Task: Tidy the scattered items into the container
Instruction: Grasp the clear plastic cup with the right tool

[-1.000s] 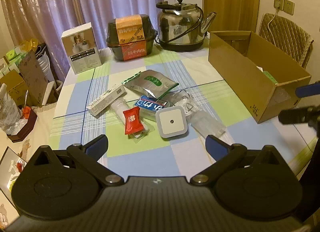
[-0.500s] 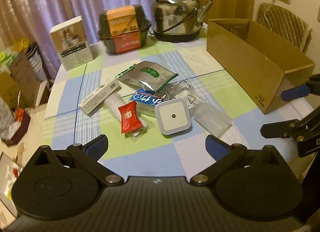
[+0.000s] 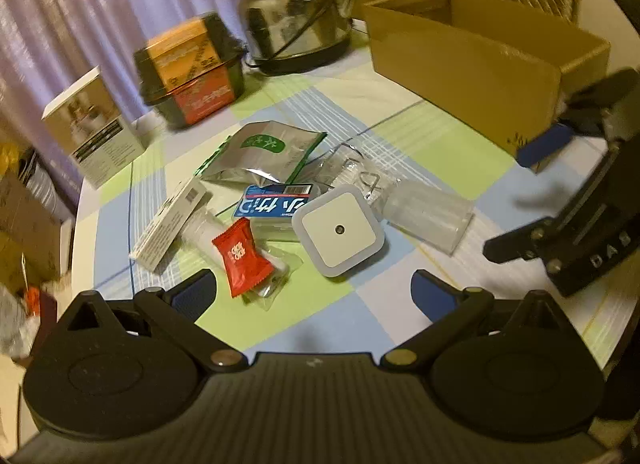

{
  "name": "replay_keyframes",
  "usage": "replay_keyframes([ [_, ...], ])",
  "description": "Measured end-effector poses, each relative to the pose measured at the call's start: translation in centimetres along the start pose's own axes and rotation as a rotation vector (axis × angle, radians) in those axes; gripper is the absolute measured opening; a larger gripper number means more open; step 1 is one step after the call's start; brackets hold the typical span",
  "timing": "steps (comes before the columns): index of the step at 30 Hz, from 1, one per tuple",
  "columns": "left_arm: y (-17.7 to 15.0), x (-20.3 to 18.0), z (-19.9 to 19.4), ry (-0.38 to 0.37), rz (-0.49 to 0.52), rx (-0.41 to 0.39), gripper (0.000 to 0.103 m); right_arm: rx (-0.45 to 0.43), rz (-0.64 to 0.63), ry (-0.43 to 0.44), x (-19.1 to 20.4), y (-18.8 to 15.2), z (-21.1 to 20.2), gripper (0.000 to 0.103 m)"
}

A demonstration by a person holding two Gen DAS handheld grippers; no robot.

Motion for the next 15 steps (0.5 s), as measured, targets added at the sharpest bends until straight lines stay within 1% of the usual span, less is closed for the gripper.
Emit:
replay_keyframes([
  [6,-0.5,0.2,1.6,-0.015,0.035,-0.002,0.102,0.013,0.011,-0.007,-1.2,0.6,2.5,0.097],
  [9,-0.5,-0.1,2.3,-0.042,0.048,-0.026,0.102,0.022,0.006,0.000,-1.6,1.0,3.7,0.097],
  [15,-0.3,-1.2,3.3,-0.061,0.136,-0.057,0.102,0.044,0.000,0.007,-2.2,1.4,5.7,0.097],
])
Point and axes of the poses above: each gripper's, at about its wrist camera, not at the fingertips, and z roughly the way its jaws point, x to its left, y to its top, the point moved 9 cm from there along z, roughly the way its jaws point, and after that the axes turned 9 degrees about y, right-handed, at the moved point
